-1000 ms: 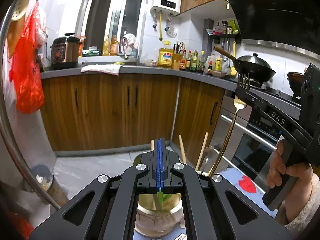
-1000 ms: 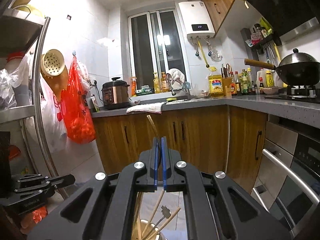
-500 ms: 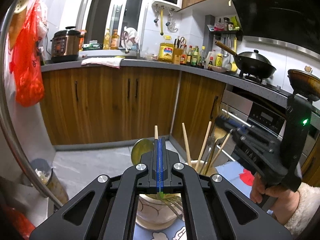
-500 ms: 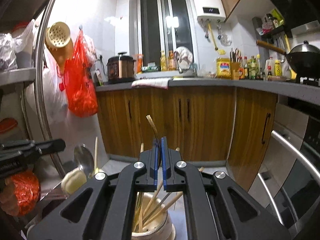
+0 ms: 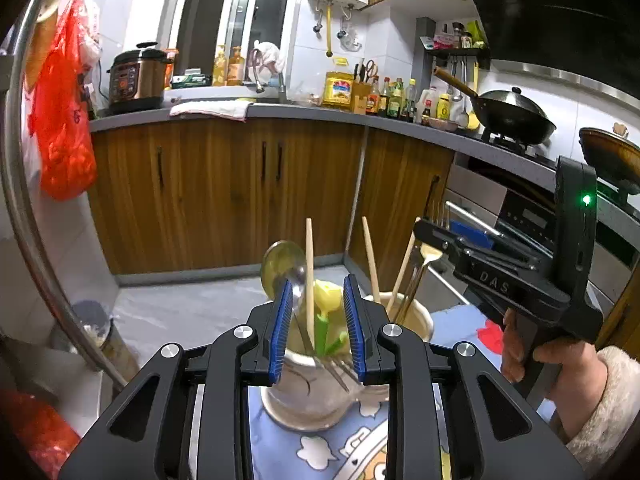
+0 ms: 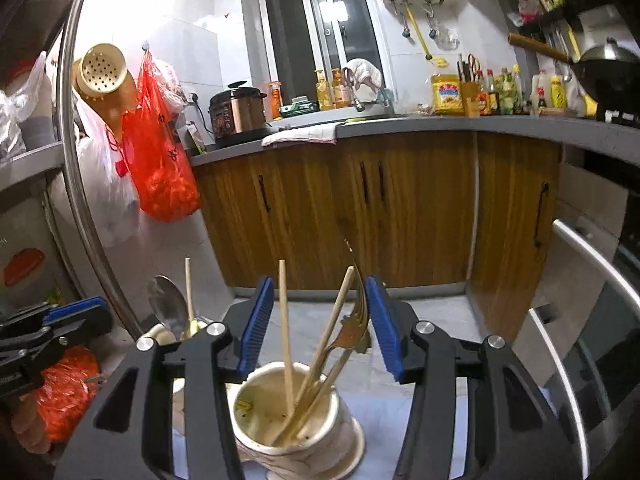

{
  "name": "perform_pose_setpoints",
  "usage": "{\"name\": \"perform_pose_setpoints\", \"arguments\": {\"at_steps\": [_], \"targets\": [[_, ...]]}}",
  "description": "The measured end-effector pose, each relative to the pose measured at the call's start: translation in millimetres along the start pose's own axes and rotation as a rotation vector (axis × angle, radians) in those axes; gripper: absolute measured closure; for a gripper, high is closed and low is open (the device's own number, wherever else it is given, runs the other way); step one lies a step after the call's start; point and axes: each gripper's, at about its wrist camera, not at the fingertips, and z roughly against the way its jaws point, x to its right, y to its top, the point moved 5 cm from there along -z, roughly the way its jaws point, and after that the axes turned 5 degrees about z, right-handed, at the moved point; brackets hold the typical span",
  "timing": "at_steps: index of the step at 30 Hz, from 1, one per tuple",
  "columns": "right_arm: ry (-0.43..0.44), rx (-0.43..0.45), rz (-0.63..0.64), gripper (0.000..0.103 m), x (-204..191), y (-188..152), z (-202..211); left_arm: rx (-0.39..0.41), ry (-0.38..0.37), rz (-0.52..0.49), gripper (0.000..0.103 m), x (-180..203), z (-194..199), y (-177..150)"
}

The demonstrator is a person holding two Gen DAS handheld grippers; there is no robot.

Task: Organize utensils

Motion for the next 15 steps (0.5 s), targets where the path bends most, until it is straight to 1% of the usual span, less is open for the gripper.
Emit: {"name": "perform_pose_setpoints", "arguments": {"at_steps": [4, 5, 6, 7, 8, 9, 12, 15], "targets": [[-0.003, -0.013, 0.003, 0.048, -2.4, 0.9, 16.5, -0.008, 0.02, 0.007, 0.072, 2.8, 9.0, -6.3], [-0.005, -0.015, 0.007, 0.043, -3.7, 1.0, 22.0, -0.009, 0.024, 0.014, 0.07, 3.5, 13.1, -7.9], [-0.006, -0.016, 0.013, 0.041, -5.6, 1.0, 30.0, -0.008, 0.027, 0.017, 0.069, 4.2, 17.1, -9.2], [-0.007, -0.019, 0.018, 0.04, -6.8, 0.7, 36.1, -0.006, 0.03, 0.02, 0.067, 5.1, 21.9, -10.6], [-0.01, -0.025, 0.019, 0.036, -8.2, -0.9, 44.6, -0.006, 0.031, 0.023, 0.062, 5.5, 25.4, -11.5], [-0.01, -0.032, 0.02, 0.032, -8.8, -1.9, 50.6, -0.008, 0.032, 0.024, 0.06, 6.6, 29.2, -14.1], [-0.017, -0.054, 0.02, 0.031, -11.7, -8.9, 70.6, -0.015, 0.041, 0.017, 0.058, 12.2, 41.3, -22.1], [-0.009, -0.07, 0.003, 0.028, -14.3, -19.0, 89.6, -0.017, 0.055, 0.011, 0.05, 18.4, 52.8, -32.5]]}}
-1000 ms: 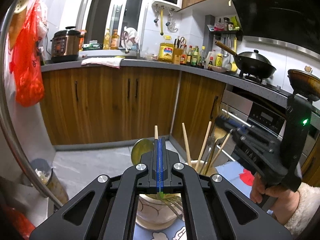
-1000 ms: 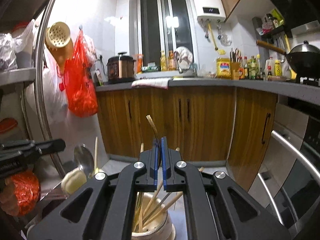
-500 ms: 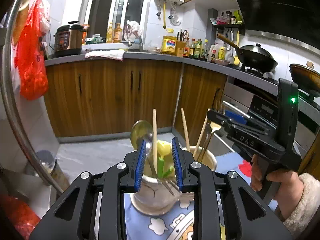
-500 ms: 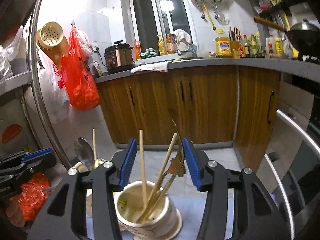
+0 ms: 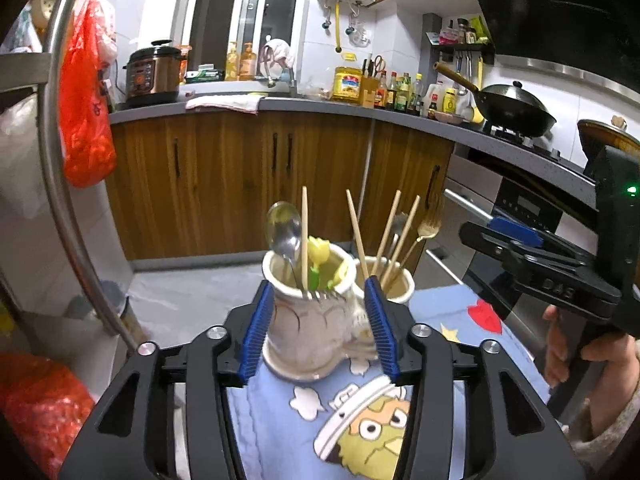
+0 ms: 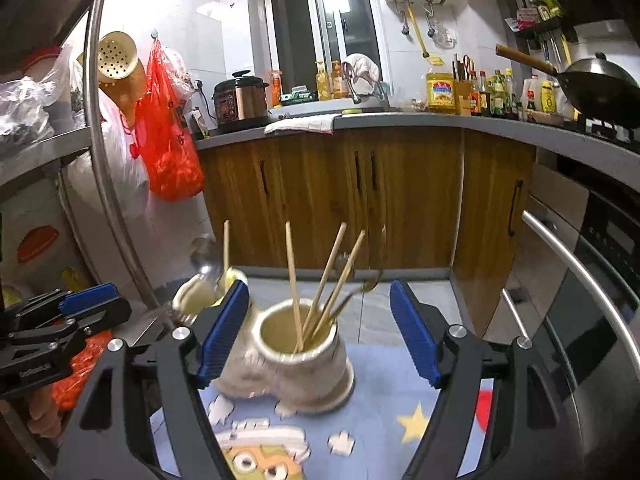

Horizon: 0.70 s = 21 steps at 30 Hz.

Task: Organize utensils

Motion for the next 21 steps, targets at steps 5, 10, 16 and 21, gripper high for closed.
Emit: {"name": "perform_pose_setpoints", "arguments": {"at_steps": [5, 10, 16, 21], "targets": [[0.022, -0.019, -0.025, 0.019, -3.2, -23.9, 26.8, 0.007, 0.031, 0.01, 0.027, 6.6, 16.3, -17.7], [0.005, -0.015, -0.028, 0.008, -1.7, -49.3, 45.3, 0.035, 0.113, 0.013, 0.014, 6.4, 24.3, -34.5], [-0.031, 0.034, -0.022, 0.005, 4.5, -66.9, 48.2, 0.092, 0.179, 0.005, 0.009, 0.7, 23.4, -44.8], [-0.086, 0.091, 0.038, 0.005, 7.9, -72.9, 48.4, 0.134, 0.214, -0.015, 0.008, -1.6, 20.7, -51.6]]}}
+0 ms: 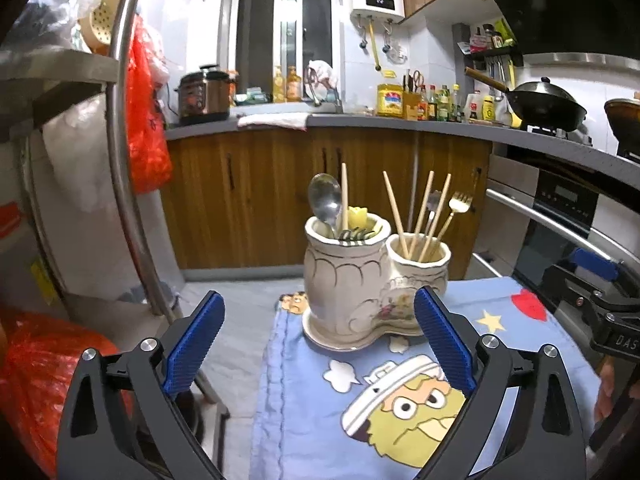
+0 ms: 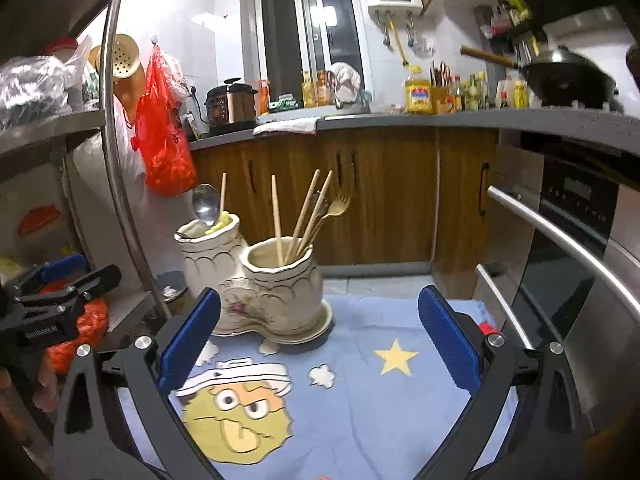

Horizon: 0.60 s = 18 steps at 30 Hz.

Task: Organize utensils

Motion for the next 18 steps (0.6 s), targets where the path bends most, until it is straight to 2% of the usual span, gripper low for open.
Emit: {"name": "perform_pose_setpoints", "arguments": {"at_steps": [4, 9, 18], "targets": [[-0.012, 0.028, 0.035, 0.005, -0.9, -3.2, 1.9, 0.006, 0.001, -0.006, 0.007, 2.0, -2.3, -5.4], [0.012, 0.006, 0.057, 0.005, -6.7, -11.8, -1.4, -0.013, -0.024, -0.025, 0.006, 8.4, -4.6, -11.3], [0.012, 0.005, 0.059, 0.005, -7.1, -14.8, 0.6, -0.025, -0.024, -0.03, 0.006, 10.0, -8.1, -14.9]]}}
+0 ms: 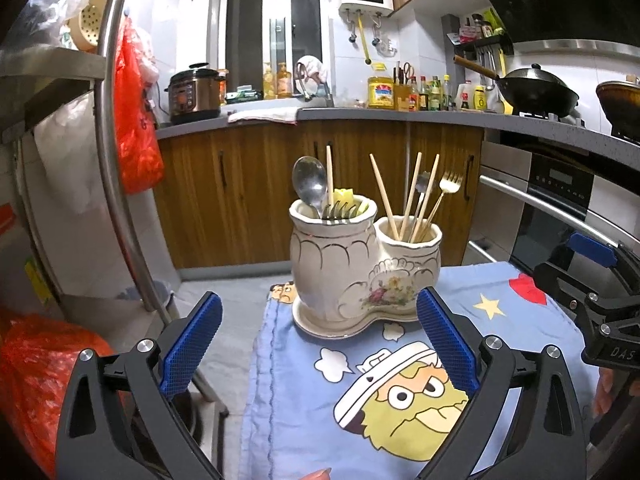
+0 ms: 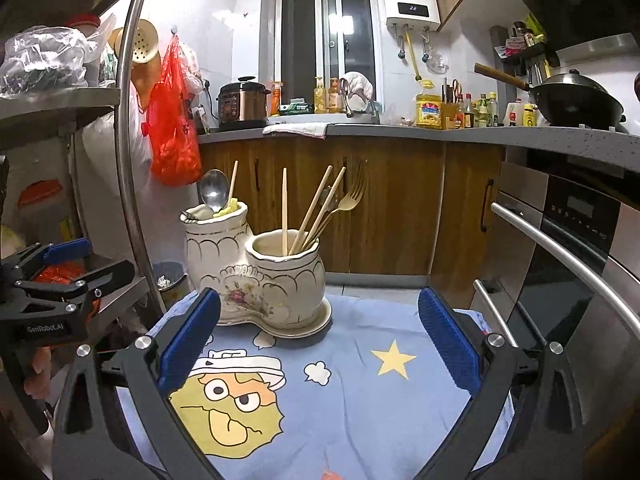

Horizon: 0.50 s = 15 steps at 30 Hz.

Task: Organize utensils

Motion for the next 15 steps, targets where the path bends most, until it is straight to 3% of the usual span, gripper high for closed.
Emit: {"name": "perform_pose_setpoints", "arguments": {"at_steps": [15], "targets": [[-0.006, -0.002, 0.001, 0.005, 0.3, -0.7, -1.4, 0.002, 0.005, 0.001, 0.006, -0.4, -0.1, -1.4]]}}
